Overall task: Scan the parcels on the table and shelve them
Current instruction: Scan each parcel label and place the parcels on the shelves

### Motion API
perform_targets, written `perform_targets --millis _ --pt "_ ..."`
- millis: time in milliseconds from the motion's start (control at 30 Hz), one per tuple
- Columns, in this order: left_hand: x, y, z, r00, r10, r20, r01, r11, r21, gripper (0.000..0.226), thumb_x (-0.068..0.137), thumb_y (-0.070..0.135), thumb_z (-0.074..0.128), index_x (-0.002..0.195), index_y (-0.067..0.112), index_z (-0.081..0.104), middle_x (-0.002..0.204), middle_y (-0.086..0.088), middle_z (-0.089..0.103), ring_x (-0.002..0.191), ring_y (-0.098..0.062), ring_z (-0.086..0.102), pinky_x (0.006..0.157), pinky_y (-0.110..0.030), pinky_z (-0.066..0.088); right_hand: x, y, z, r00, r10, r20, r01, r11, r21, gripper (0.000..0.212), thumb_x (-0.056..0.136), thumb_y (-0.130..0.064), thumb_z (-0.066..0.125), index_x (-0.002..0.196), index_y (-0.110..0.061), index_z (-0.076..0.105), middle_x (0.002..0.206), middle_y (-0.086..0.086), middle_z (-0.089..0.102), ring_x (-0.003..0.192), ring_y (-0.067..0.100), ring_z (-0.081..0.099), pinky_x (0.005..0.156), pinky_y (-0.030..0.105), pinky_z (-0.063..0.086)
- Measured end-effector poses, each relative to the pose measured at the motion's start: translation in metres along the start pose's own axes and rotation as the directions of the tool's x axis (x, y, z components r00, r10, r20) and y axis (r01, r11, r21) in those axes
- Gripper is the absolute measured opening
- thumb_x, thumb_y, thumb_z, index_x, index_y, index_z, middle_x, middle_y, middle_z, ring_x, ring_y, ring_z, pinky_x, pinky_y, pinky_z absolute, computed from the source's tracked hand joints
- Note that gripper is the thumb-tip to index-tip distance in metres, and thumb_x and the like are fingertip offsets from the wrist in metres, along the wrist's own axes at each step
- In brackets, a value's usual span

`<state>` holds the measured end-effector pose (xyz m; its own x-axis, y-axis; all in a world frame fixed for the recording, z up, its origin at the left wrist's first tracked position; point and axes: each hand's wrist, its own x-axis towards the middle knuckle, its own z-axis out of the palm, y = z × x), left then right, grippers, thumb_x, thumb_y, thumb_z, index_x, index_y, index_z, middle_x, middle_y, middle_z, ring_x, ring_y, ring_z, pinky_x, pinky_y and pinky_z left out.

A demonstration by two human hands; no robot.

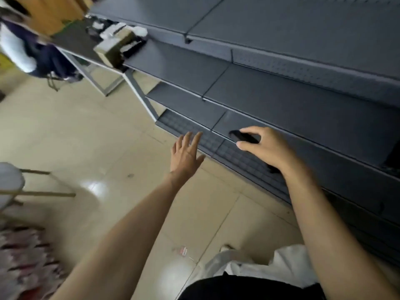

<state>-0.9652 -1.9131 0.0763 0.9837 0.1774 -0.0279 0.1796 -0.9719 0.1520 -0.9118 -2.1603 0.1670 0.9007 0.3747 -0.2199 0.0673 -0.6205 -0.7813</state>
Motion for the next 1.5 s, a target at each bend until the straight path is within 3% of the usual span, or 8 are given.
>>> perform_targets --millis 167,300,433,567,867,1000,1167,1500 --pt "-0.064 -0.120 -0.038 0.970 -0.214 -0.118 0.219 0.975 0.035 0.069 0.090 0.037 0.066 0.150 0.029 0.032 0.152 -0.002 0.036 0.142 -0.031 0.026 0.116 -0.044 0.022 0.024 -0.096 0.096 0.966 -0.180 0.187 0.188 0.982 -0.026 0.044 0.082 -0.042 0.074 0.126 -0.036 0.065 0.126 -0.007 0.066 0.117 0.018 0.058 0.097 0.037 0.048" --pt "-0.103 -0.192 -0.048 0.902 -0.391 -0.184 0.399 0.917 0.011 0.059 0.088 0.036 0.068 0.142 0.028 0.045 0.144 0.001 0.046 0.137 -0.029 0.034 0.113 -0.044 0.025 0.041 -0.155 0.158 0.894 -0.296 0.335 0.317 0.948 -0.008 0.043 0.086 -0.039 0.072 0.128 -0.035 0.063 0.128 -0.008 0.063 0.109 0.007 0.052 0.089 0.029 0.042" --pt "-0.128 -0.248 -0.049 0.837 -0.501 -0.219 0.514 0.858 0.003 0.052 0.089 0.036 0.067 0.138 0.027 0.050 0.138 0.002 0.052 0.133 -0.029 0.040 0.111 -0.045 0.028 0.065 -0.197 0.213 0.831 -0.348 0.434 0.393 0.919 -0.014 0.047 0.086 -0.039 0.072 0.132 -0.034 0.063 0.132 -0.008 0.062 0.117 0.007 0.052 0.091 0.026 0.039" --pt "-0.119 -0.304 -0.052 0.801 -0.561 -0.208 0.576 0.817 0.018 0.052 0.090 0.037 0.066 0.138 0.028 0.050 0.139 0.002 0.052 0.134 -0.026 0.040 0.109 -0.043 0.025 0.107 -0.232 0.259 0.791 -0.357 0.497 0.423 0.906 -0.023 0.048 0.084 -0.041 0.073 0.131 -0.035 0.063 0.134 -0.006 0.062 0.125 0.013 0.053 0.103 0.034 0.044" --pt "0.007 -0.456 -0.095 0.788 -0.592 -0.170 0.608 0.791 0.066 0.050 0.089 0.039 0.066 0.136 0.029 0.052 0.138 0.003 0.054 0.131 -0.026 0.043 0.107 -0.042 0.030 0.281 -0.361 0.336 0.755 -0.388 0.528 0.459 0.888 -0.002 0.049 0.085 -0.042 0.071 0.133 -0.034 0.062 0.135 -0.009 0.061 0.124 0.015 0.055 0.103 0.038 0.045" --pt "0.092 -0.538 -0.125 0.772 -0.593 -0.228 0.614 0.789 0.025 0.049 0.090 0.036 0.066 0.136 0.029 0.052 0.139 0.003 0.054 0.133 -0.026 0.041 0.107 -0.042 0.029 0.364 -0.420 0.362 0.765 -0.420 0.489 0.479 0.878 0.004 0.046 0.086 -0.043 0.069 0.131 -0.037 0.062 0.130 -0.010 0.064 0.117 0.014 0.058 0.098 0.036 0.048" --pt "0.179 -0.603 -0.129 0.805 -0.556 -0.206 0.562 0.826 -0.035 0.049 0.089 0.034 0.067 0.136 0.027 0.054 0.136 0.002 0.055 0.132 -0.026 0.042 0.107 -0.041 0.028 0.440 -0.444 0.391 0.788 -0.369 0.494 0.435 0.900 -0.020 0.046 0.087 -0.043 0.069 0.132 -0.037 0.061 0.134 -0.012 0.062 0.121 0.014 0.056 0.101 0.036 0.046" --pt "0.357 -0.773 -0.144 0.885 -0.438 -0.156 0.431 0.899 -0.082 0.050 0.092 0.034 0.065 0.139 0.028 0.050 0.140 0.002 0.052 0.133 -0.027 0.042 0.108 -0.042 0.029 0.609 -0.538 0.471 0.855 -0.301 0.422 0.365 0.927 -0.080 0.049 0.088 -0.044 0.069 0.135 -0.037 0.059 0.132 -0.010 0.062 0.120 0.014 0.056 0.091 0.030 0.044"
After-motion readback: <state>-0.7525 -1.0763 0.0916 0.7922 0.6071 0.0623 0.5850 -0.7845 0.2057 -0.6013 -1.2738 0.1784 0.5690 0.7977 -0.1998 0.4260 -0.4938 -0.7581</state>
